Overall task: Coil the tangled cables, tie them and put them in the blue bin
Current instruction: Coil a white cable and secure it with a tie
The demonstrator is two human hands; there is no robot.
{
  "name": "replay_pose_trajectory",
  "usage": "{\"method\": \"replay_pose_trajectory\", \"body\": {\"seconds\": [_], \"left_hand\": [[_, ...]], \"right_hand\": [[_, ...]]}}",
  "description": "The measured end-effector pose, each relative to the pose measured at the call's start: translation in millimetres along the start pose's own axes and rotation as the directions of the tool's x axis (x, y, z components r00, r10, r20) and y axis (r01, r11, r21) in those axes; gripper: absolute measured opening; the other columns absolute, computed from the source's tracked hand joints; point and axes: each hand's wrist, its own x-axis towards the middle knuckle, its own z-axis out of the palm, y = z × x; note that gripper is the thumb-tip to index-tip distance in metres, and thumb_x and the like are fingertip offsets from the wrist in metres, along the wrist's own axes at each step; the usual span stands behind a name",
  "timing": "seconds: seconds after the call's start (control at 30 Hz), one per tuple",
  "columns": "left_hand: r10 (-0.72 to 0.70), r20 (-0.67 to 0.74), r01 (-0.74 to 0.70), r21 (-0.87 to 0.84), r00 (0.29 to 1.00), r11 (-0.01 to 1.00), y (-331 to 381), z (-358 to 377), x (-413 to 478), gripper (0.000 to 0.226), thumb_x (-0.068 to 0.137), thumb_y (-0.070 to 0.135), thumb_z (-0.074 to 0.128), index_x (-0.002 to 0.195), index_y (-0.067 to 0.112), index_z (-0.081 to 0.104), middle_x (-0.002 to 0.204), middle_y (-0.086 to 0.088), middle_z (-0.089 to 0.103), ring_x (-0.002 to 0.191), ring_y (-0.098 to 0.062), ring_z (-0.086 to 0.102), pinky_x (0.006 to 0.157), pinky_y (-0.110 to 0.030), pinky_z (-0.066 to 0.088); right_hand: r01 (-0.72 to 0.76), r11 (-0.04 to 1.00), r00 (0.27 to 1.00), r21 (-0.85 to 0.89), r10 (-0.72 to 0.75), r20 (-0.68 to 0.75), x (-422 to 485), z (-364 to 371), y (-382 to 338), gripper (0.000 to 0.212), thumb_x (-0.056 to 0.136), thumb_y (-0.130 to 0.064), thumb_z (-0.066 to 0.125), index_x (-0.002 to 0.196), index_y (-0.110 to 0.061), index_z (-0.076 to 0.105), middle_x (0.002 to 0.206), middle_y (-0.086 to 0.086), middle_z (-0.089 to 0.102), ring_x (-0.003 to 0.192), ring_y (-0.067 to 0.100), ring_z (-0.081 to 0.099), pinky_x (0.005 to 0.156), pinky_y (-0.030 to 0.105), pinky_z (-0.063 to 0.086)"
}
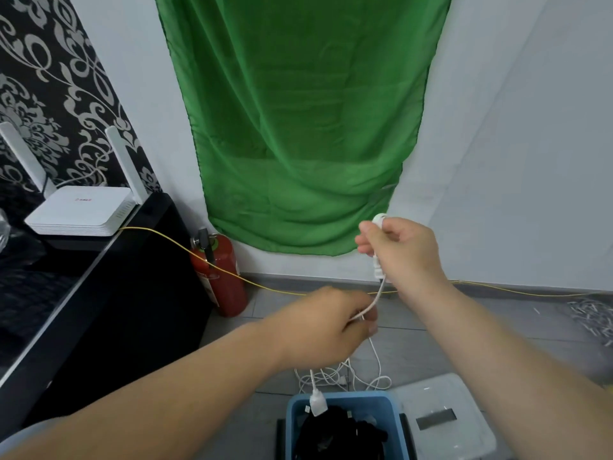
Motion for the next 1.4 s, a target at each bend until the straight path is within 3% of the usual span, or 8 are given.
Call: {"method": "replay_pose_trajectory", "body": {"seconds": [0.13,0.3,0.53,0.83,1.07,1.17,1.27,1.4], "left_hand": [[0.105,-0.287,-0.096,0.048,0.952,0.994,-8.2,-27.4,4.4,0.008,0.094,0.019,0.067,0.088,0.024,0.069,0.061,0.008,0.059,0.055,-0.008,0.053,0.056,-0.026,0.041],[-0.035,-0.484,-0.040,-0.144,0.874,0.989,-29.5,-61.1,0.5,0.013,0.086,0.032,0.081,0.080,0.022,0.076,0.060,-0.004,0.061,0.051,-0.009,0.044,0.048,-0.025,0.039],[-0.184,-0.368,0.065,-0.313,0.911,0.947,-49.4,-64.0,-1.9,0.015,0.102,0.029,0.061,0.101,0.030,0.076,0.068,-0.009,0.068,0.046,-0.009,0.045,0.046,-0.022,0.041],[-0.379,-0.008,0.369,-0.209,0.925,0.905,-62.9,-33.8,0.4,0.021,0.109,0.027,0.043,0.108,0.015,0.060,0.078,-0.005,0.072,0.053,-0.012,0.062,0.053,-0.025,0.053],[-0.341,0.251,0.356,-0.016,0.906,0.934,-56.2,-6.8,-5.5,0.026,0.108,0.030,0.042,0.109,0.011,0.058,0.088,-0.016,0.075,0.052,-0.014,0.058,0.049,-0.017,0.045],[-0.258,0.248,0.272,-0.022,0.934,0.962,-35.5,2.0,-6.0,0.024,0.107,0.028,0.046,0.107,0.009,0.061,0.082,-0.010,0.071,0.048,-0.002,0.054,0.052,-0.017,0.046],[-0.099,0.158,0.092,0.050,0.982,0.994,-19.6,3.0,-3.9,0.020,0.104,0.029,0.053,0.100,0.014,0.066,0.074,0.004,0.064,0.057,0.001,0.051,0.060,-0.018,0.042],[0.098,-0.188,-0.061,0.193,0.977,0.979,-22.1,-22.0,-1.0,0.011,0.097,0.028,0.061,0.091,0.020,0.067,0.072,0.007,0.062,0.063,-0.013,0.053,0.061,-0.030,0.044]], "right_hand": [[0.182,0.921,0.971,-0.345,-0.112,0.211,-5.2,-0.5,-0.9,0.040,0.097,-0.023,0.064,0.070,0.006,0.056,0.056,0.007,0.059,0.046,0.007,0.051,0.052,0.031,0.042],[-0.161,0.980,0.869,-0.117,0.197,0.455,-13.0,1.2,-8.6,0.048,0.106,-0.038,0.049,0.073,-0.009,0.069,0.051,0.005,0.051,0.046,0.019,0.044,0.052,0.029,0.034],[-0.540,0.806,0.588,0.242,0.155,0.794,-24.5,10.9,-33.1,0.042,0.107,-0.032,0.037,0.077,-0.009,0.055,0.056,0.002,0.034,0.048,0.016,0.029,0.054,0.032,0.034],[-0.632,0.510,0.766,0.584,0.296,0.571,-11.1,14.1,-28.8,0.023,0.104,-0.015,0.039,0.096,-0.003,0.058,0.070,0.005,0.049,0.057,0.018,0.043,0.068,0.033,0.041],[-0.421,0.611,0.904,0.670,0.338,0.261,2.8,7.8,-21.4,0.024,0.110,-0.016,0.042,0.102,-0.003,0.060,0.076,0.006,0.060,0.062,0.016,0.059,0.077,0.035,0.056],[-0.338,0.738,0.941,0.584,0.280,0.191,3.6,9.5,-13.2,0.019,0.108,-0.012,0.049,0.099,-0.002,0.063,0.081,0.011,0.068,0.066,0.017,0.067,0.079,0.034,0.060],[-0.181,0.938,0.976,0.297,0.134,0.171,-1.9,8.6,-4.2,0.014,0.101,-0.011,0.062,0.096,-0.004,0.072,0.085,0.013,0.076,0.074,0.021,0.072,0.080,0.034,0.061],[-0.060,0.996,0.929,-0.069,0.081,0.361,-8.4,5.9,4.2,0.025,0.097,-0.024,0.066,0.079,-0.007,0.072,0.071,0.013,0.071,0.066,0.026,0.065,0.067,0.042,0.056]]}}
